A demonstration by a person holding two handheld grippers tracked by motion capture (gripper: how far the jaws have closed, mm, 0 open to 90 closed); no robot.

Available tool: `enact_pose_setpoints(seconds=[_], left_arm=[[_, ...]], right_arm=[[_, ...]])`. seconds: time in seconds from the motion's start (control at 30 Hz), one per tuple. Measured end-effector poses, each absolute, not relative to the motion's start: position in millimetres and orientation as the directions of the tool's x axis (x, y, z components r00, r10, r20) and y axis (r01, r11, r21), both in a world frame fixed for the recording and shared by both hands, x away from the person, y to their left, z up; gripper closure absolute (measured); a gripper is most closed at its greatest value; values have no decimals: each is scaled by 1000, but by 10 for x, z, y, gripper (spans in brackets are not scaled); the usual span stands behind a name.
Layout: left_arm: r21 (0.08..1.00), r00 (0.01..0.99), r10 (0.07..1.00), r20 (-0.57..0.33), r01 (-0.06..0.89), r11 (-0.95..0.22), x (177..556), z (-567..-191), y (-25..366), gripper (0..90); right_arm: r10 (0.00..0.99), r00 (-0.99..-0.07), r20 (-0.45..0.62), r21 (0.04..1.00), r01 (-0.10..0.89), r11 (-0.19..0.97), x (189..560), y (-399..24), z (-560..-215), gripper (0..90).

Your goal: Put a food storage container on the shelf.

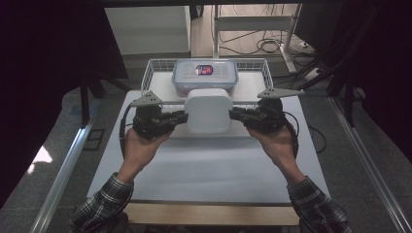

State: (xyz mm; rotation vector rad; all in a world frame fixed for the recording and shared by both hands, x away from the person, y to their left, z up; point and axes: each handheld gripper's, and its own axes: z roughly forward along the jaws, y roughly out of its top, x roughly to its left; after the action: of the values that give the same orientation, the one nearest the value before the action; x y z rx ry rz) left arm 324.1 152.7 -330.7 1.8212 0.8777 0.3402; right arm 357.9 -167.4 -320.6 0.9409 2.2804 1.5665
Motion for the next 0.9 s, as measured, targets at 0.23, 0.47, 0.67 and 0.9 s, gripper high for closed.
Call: enact_pose_setpoints(seconds=[0.23, 0.47, 0.67, 0.9], left_arm=[[902, 687, 710, -155, 392, -182, 3297, -3140, 1563, 795], [911, 680, 719, -143, 375, -173, 3356, -2965, 1595, 794], [917, 674, 726, -137, 363, -164, 3444, -2788, 1626, 792], [922, 664, 734, -138, 358, -151, 3588, -2613, 1653, 790]], right_arm=[[611, -773, 167, 911, 359, 205, 3646, -1641, -3045, 792], [615, -773, 155, 921, 339, 194, 3708, -1594, -2865, 791], [621, -771, 139, 930, 318, 186, 3776, -1550, -2682, 791], [632, -763, 140, 935, 312, 170, 3925, -1493, -2485, 790]])
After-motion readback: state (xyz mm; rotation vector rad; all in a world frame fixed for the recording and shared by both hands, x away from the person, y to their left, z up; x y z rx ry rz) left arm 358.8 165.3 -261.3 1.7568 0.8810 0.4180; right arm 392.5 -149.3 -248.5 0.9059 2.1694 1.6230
